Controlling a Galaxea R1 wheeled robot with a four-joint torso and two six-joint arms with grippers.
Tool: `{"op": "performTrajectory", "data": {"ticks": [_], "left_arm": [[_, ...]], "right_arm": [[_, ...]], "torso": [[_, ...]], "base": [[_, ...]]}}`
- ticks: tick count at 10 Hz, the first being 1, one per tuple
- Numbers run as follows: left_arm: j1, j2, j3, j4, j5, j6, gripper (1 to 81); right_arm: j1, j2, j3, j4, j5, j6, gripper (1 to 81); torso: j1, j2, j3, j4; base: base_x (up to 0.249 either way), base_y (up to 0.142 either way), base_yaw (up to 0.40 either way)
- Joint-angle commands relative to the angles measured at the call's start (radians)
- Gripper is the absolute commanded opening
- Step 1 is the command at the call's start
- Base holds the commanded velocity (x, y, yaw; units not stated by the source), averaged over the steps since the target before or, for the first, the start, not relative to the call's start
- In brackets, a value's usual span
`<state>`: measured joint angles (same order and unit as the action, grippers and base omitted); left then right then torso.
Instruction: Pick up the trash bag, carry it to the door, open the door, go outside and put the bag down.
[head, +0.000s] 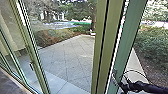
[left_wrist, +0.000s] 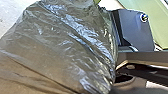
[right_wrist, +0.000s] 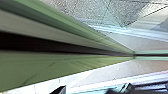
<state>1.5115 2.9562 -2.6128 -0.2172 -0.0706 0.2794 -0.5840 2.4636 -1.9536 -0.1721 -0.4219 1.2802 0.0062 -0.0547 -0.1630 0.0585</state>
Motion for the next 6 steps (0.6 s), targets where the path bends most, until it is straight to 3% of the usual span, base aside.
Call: {"op": "performTrajectory", "data": {"ticks": [1, 3, 6], "left_arm": [[-0.035, -0.003, 0.005, -0.007, 0.061, -0.002, 1.0], [-0.033, -0.005, 0.005, -0.007, 0.062, -0.002, 1.0], [-0.033, -0.004, 0.005, -0.004, 0.063, -0.002, 1.0]], "right_arm": [[0.074, 0.063, 0.016, 0.01, -0.196, -0.028, 81.1], [0.074, 0.047, 0.045, 0.008, -0.177, -0.032, 81.1], [0.089, -0.059, 0.183, 0.014, -0.046, -0.03, 81.1]], "torso": [[0.0, 0.0, 0.0, 0.0], [0.001, 0.0, 0.0, 0.0], [0.002, 0.002, -0.002, 0.0]], "base": [[0.0, 0.0, 0.0], [0.0, 0.0, 0.0], [0.0, 0.0, 0.0]]}}
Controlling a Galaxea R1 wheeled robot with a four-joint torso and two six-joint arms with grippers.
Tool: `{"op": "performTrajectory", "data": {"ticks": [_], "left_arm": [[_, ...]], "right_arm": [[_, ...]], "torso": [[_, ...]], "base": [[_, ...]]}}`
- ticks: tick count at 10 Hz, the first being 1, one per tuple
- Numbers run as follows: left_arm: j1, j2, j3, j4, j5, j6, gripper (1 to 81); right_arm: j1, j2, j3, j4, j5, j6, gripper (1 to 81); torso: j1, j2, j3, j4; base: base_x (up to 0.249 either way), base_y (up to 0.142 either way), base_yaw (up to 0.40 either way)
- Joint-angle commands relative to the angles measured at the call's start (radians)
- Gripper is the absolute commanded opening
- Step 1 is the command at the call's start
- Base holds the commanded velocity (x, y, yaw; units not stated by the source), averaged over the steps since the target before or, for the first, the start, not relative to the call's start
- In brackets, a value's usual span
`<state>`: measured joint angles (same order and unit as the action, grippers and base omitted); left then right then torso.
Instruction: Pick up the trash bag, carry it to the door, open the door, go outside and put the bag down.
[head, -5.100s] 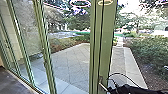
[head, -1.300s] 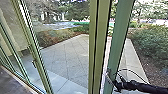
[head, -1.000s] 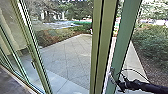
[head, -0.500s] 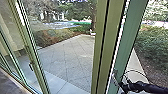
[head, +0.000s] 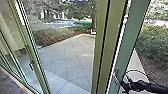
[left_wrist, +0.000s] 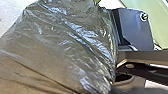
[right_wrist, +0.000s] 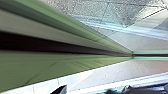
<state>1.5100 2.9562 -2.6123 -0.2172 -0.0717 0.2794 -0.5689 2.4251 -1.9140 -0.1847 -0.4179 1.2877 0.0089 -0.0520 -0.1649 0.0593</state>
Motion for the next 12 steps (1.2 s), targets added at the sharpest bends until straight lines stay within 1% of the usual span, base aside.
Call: {"op": "performTrajectory", "data": {"ticks": [1, 2, 3, 5, 8, 9, 10, 12], "left_arm": [[-0.029, -0.005, 0.005, -0.004, 0.064, -0.002, 1.0], [-0.027, -0.005, 0.005, -0.004, 0.064, -0.002, 1.0], [-0.026, -0.005, 0.005, -0.002, 0.064, 0.0, 1.0], [-0.023, -0.008, 0.005, -0.004, 0.064, 0.0, 1.0], [-0.02, -0.009, 0.005, -0.004, 0.062, 0.0, 1.0], [-0.02, -0.009, 0.005, -0.004, 0.064, 0.0, 1.0], [-0.02, -0.009, 0.005, -0.004, 0.064, 0.0, 1.0], [-0.017, -0.011, 0.005, -0.004, 0.062, 0.0, 1.0]], "right_arm": [[0.082, -0.059, 0.188, 0.027, 0.002, -0.036, 81.1], [0.095, -0.096, 0.23, 0.028, 0.047, -0.034, 81.1], [0.109, -0.114, 0.25, 0.025, 0.057, -0.037, 81.1], [0.14, -0.117, 0.25, 0.017, 0.057, -0.047, 81.1], [0.157, -0.124, 0.225, 0.001, 0.034, -0.047, 81.1], [0.154, -0.136, 0.221, -0.003, 0.036, -0.047, 81.1], [0.161, -0.162, 0.242, -0.005, 0.034, -0.047, 81.1], [0.177, -0.195, 0.254, -0.051, 0.03, -0.042, 81.1]], "torso": [[0.0, 0.0, 0.0, 0.0], [0.0, 0.001, 0.0, 0.0], [0.001, 0.001, -0.001, 0.0], [0.002, 0.002, -0.002, 0.001], [0.0, 0.002, -0.002, 0.001], [-0.001, 0.002, -0.002, 0.001], [-0.002, 0.001, -0.002, 0.001], [-0.002, 0.001, -0.002, 0.001]], "base": [[0.0, 0.0, 0.0], [0.0, 0.0, 0.0], [0.0, 0.0, 0.0], [0.0, 0.0, 0.0], [0.0, 0.0, 0.0], [0.0, 0.0, 0.0], [0.0, 0.0, 0.0], [0.0, 0.0, 0.0]]}}
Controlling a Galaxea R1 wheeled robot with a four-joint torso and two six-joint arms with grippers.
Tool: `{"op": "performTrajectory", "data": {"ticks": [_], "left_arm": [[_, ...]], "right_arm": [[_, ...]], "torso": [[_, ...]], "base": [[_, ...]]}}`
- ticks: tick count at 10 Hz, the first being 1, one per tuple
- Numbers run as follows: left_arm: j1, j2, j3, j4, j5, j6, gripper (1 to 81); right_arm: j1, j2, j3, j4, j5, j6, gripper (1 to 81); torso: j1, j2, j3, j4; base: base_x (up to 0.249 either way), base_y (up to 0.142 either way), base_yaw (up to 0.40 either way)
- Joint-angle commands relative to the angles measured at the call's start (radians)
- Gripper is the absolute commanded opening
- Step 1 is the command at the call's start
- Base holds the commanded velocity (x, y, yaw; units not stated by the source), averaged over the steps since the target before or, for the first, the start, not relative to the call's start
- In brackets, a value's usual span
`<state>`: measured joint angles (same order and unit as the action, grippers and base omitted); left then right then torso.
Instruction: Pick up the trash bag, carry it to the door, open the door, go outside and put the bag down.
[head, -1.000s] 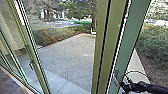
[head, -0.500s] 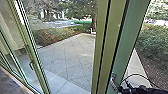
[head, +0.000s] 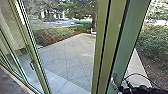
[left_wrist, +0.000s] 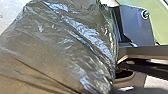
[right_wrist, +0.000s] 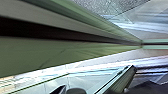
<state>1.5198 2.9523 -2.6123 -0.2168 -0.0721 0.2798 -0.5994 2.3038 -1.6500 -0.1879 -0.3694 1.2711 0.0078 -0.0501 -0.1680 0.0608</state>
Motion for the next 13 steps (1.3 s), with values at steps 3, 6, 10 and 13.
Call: {"op": "performTrajectory", "data": {"ticks": [3, 6, 10, 13], "left_arm": [[-0.026, -0.005, 0.006, -0.003, 0.063, -0.001, 1.0], [-0.023, -0.007, 0.006, -0.003, 0.063, -0.001, 1.0], [-0.02, -0.005, 0.008, 0.004, 0.063, -0.001, 1.0], [-0.02, -0.005, 0.009, 0.005, 0.063, 0.001, 1.0]], "right_arm": [[0.269, -0.178, 0.067, -0.074, -0.046, -0.03, 81.1], [0.31, -0.251, 0.179, -0.09, -0.063, -0.024, 81.1], [0.358, -0.324, 0.256, -0.128, -0.101, -0.022, 81.1], [0.399, -0.38, 0.314, -0.18, -0.167, -0.022, 81.1]], "torso": [[0.001, 0.001, -0.001, 0.0], [0.002, 0.002, -0.001, 0.001], [0.003, 0.002, -0.002, 0.001], [0.003, 0.002, -0.002, 0.001]], "base": [[0.0, 0.0, 0.0], [0.0, 0.0, 0.0], [0.0, 0.0, 0.0], [0.0, 0.0, 0.0]]}}
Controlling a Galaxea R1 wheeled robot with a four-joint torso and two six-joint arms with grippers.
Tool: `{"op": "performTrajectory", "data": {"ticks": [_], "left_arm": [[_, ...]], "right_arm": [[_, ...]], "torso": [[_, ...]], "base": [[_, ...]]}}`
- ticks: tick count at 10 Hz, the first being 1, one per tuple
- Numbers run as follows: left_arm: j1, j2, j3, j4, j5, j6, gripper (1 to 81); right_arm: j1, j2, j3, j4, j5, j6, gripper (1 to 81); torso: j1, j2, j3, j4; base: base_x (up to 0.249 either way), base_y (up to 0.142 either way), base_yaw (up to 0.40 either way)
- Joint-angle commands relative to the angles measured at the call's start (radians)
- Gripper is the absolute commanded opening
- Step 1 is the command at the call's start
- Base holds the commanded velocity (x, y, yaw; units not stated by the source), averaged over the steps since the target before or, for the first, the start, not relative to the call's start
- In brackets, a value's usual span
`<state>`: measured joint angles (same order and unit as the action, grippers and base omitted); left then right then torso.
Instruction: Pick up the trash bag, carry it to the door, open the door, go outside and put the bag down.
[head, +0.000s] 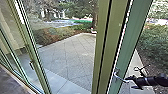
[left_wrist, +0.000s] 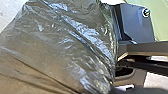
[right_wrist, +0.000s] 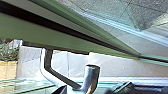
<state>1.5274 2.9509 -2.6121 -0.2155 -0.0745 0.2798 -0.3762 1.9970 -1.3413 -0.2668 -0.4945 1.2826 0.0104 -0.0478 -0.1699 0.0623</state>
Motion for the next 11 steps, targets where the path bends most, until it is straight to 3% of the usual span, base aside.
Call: {"op": "performTrajectory", "data": {"ticks": [1, 3, 5, 7, 9, 11], "left_arm": [[-0.028, -0.004, 0.009, 0.004, 0.065, 0.001, 1.0], [-0.025, -0.002, 0.009, 0.005, 0.065, 0.001, 1.0], [-0.025, -0.004, 0.009, 0.005, 0.065, 0.001, 1.0], [-0.025, -0.004, 0.009, 0.005, 0.065, 0.001, 1.0], [-0.025, -0.002, 0.009, 0.005, 0.065, 0.001, 1.0], [-0.025, -0.002, 0.009, 0.005, 0.065, 0.001, 1.0]], "right_arm": [[0.182, -0.076, 0.011, -0.127, -0.095, -0.034, 81.1], [0.196, -0.093, 0.024, -0.204, -0.156, -0.034, 81.1], [0.234, -0.122, 0.03, -0.236, -0.186, -0.04, 81.1], [0.277, -0.146, 0.031, -0.288, -0.272, -0.042, 81.1], [0.311, -0.16, 0.033, -0.326, -0.317, -0.042, 81.1], [0.332, -0.156, 0.042, -0.443, -0.414, -0.042, 81.1]], "torso": [[0.0, 0.0, 0.0, 0.0], [0.0, 0.0, 0.0, 0.0], [0.0, 0.0, 0.0, 0.0], [0.0, 0.0, 0.0, 0.0], [0.0, 0.0, 0.0, 0.0], [0.0, 0.0, 0.0, 0.0]], "base": [[0.0, 0.0, 0.0], [0.0, 0.0, 0.0], [0.0, 0.0, 0.0], [0.0, 0.0, 0.0], [0.0, 0.0, 0.0], [0.0, 0.0, 0.0]]}}
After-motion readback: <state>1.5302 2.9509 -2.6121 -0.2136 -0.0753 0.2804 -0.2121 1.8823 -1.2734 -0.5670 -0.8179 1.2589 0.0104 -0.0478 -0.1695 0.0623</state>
